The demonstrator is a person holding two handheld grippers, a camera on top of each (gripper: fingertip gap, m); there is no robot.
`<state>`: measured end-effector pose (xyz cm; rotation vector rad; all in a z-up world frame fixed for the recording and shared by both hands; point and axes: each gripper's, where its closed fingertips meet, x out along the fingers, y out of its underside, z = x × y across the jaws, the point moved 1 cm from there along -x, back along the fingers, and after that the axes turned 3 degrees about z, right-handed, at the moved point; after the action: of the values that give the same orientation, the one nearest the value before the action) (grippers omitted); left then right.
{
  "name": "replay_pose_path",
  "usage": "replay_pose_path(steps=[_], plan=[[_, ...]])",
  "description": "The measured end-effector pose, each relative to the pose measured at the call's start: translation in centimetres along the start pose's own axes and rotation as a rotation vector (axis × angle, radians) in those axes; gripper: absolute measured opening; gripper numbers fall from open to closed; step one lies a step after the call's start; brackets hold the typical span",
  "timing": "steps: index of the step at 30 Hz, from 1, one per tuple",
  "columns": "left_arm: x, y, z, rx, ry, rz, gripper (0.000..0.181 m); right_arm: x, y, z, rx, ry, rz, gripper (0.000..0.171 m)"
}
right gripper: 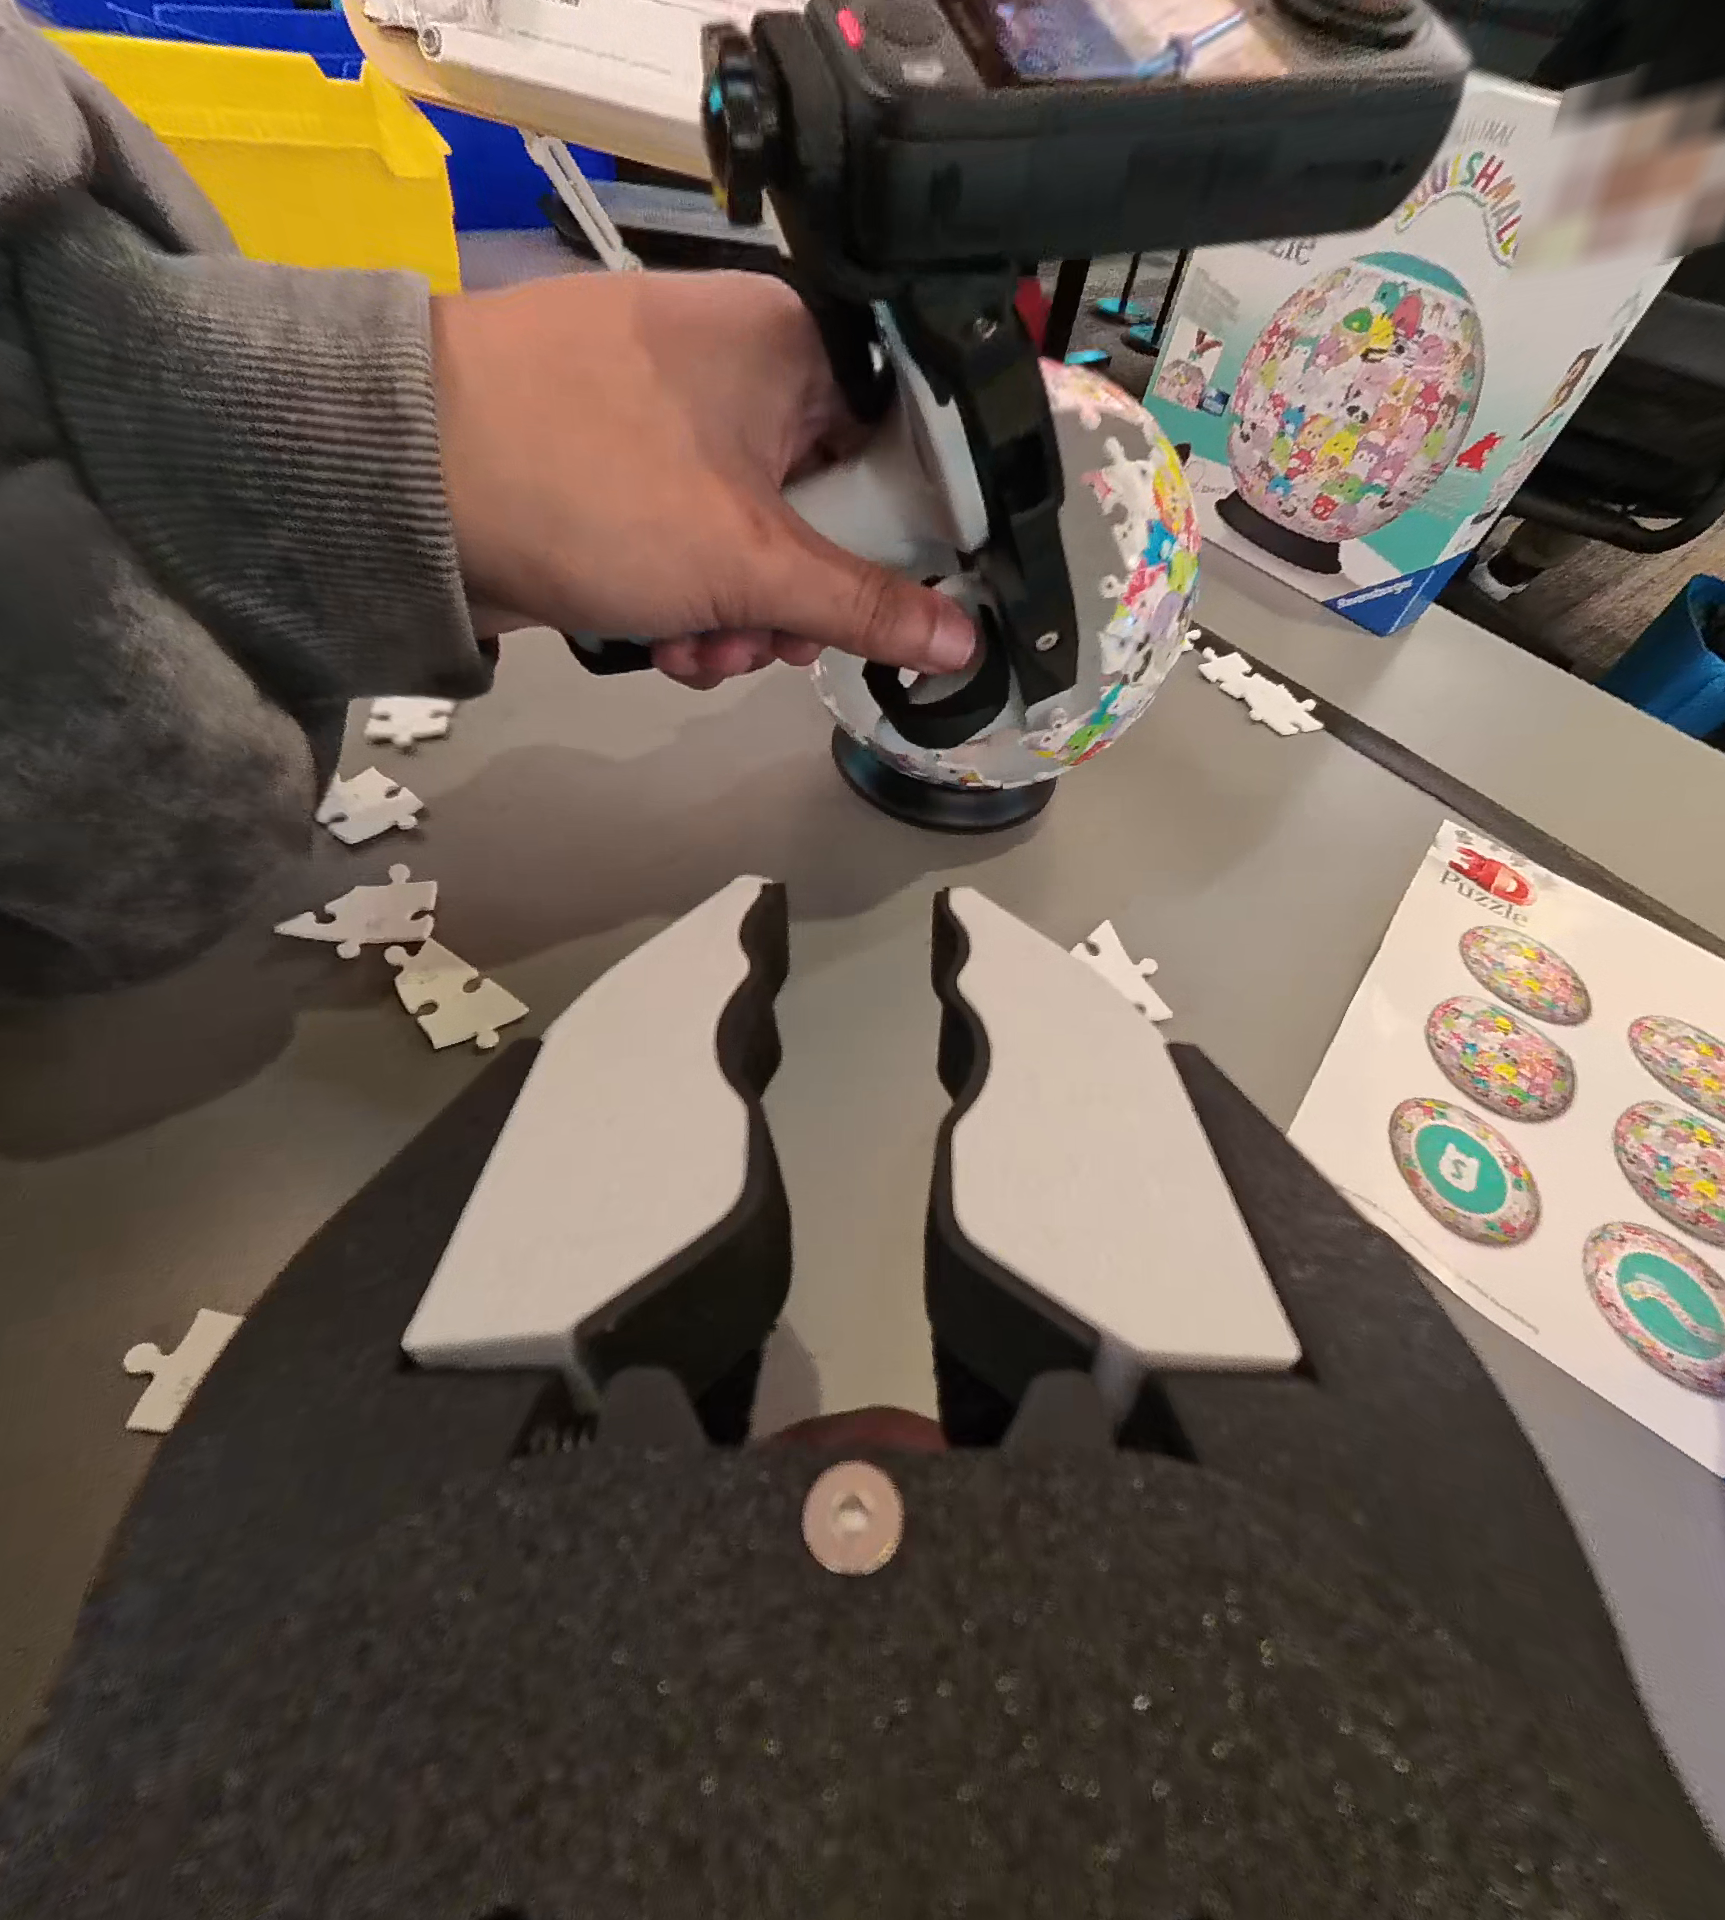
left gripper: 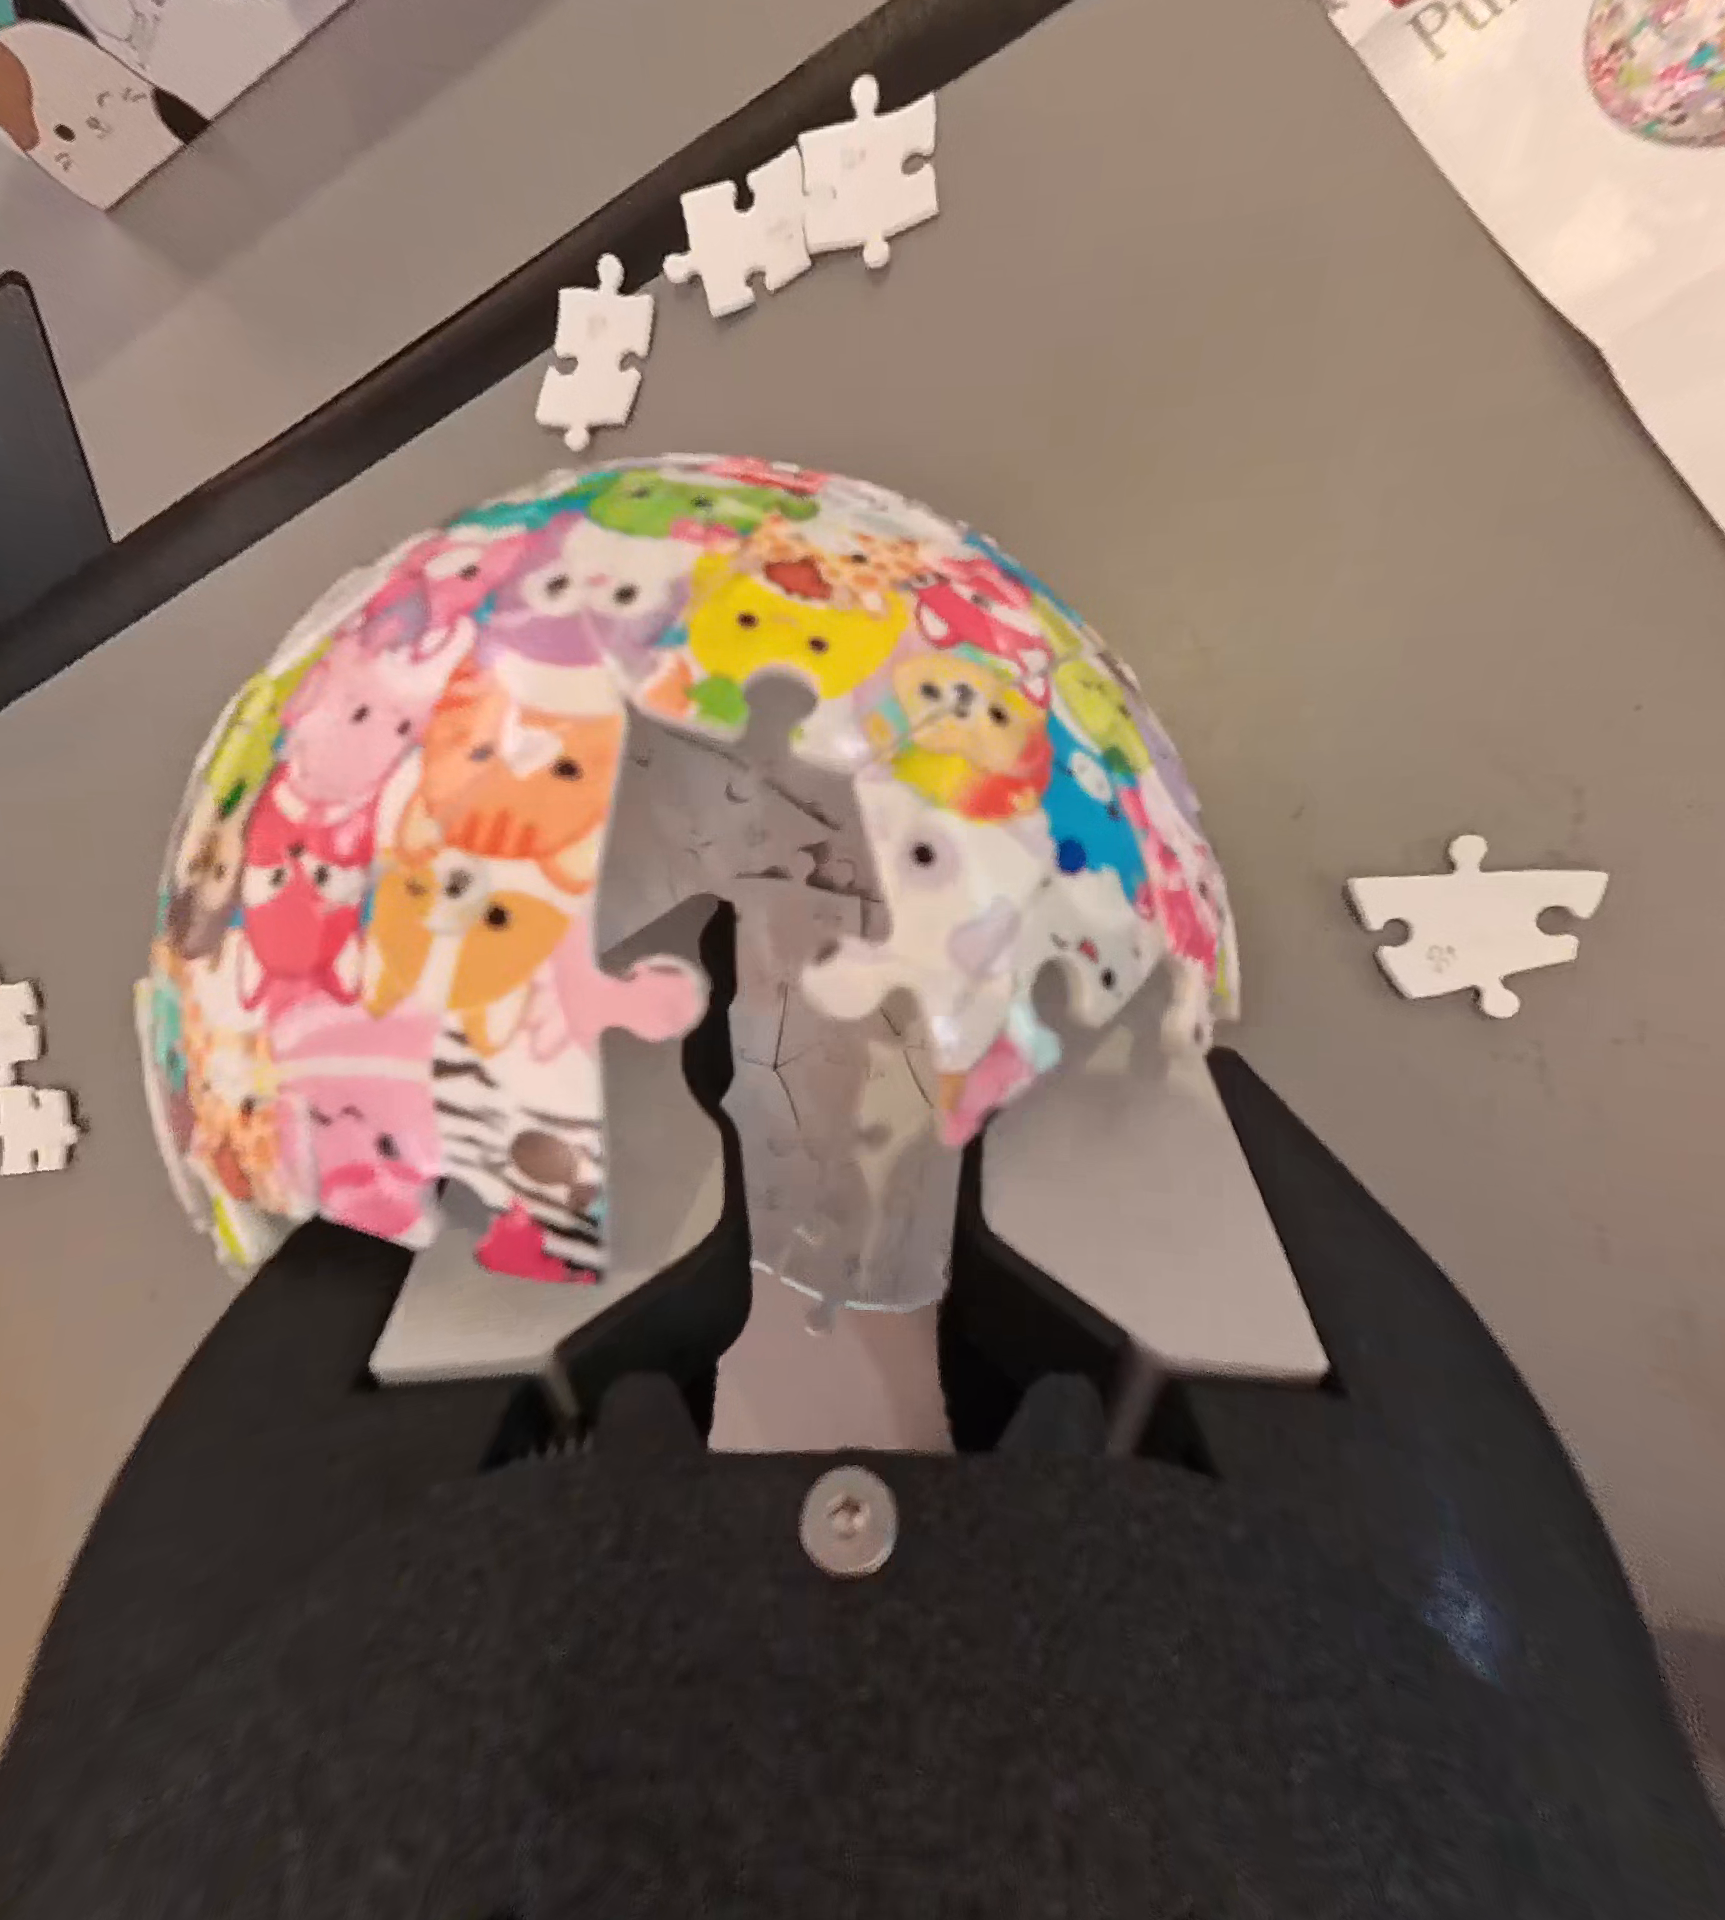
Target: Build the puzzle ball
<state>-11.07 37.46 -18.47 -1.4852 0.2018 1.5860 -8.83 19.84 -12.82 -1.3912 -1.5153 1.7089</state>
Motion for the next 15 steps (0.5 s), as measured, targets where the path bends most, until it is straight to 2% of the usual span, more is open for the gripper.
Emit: replay_pose_path(steps=[15], plan=[[0.28, 0.59, 0.84, -0.125, 0.028, 0.013, 0.039, 0.33, 0.40, 0.72, -0.011, -0.035, 0.023, 0.026]])
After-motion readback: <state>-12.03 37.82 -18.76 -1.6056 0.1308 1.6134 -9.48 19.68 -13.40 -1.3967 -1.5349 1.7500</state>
